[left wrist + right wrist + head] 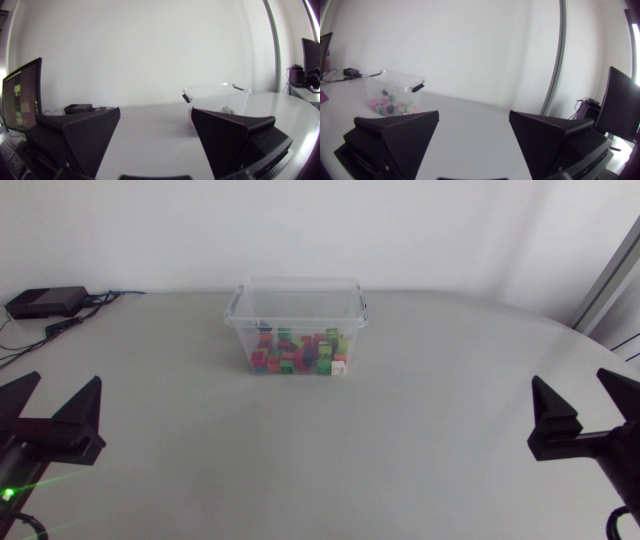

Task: Place the duplo bricks in the container

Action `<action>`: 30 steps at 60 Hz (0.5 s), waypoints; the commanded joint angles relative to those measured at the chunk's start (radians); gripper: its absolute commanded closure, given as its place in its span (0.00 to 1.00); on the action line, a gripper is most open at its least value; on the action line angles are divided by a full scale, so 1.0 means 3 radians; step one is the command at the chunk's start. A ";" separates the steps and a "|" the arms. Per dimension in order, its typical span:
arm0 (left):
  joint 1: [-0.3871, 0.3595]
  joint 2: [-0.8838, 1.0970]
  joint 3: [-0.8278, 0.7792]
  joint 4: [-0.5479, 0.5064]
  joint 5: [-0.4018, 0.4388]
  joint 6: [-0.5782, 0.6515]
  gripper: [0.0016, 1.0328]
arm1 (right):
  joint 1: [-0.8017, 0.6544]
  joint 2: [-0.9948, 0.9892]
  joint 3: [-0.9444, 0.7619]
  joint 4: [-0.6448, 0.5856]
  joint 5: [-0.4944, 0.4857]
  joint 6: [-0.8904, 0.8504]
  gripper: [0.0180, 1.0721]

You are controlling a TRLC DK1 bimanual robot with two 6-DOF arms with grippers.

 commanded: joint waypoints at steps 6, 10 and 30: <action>-0.0087 -0.0072 -0.0282 0.0136 -0.0065 -0.0194 0.04 | -0.0095 -0.0149 -0.0343 0.0191 -0.0129 0.0280 0.04; -0.0124 -0.0099 -0.0398 0.0186 -0.0091 -0.0253 0.04 | -0.0136 -0.0217 -0.0489 0.0267 -0.0198 0.0377 0.04; -0.0198 -0.0152 -0.0630 0.0288 -0.0143 -0.0369 0.04 | -0.0217 -0.0353 -0.0781 0.0419 -0.0338 0.0570 0.04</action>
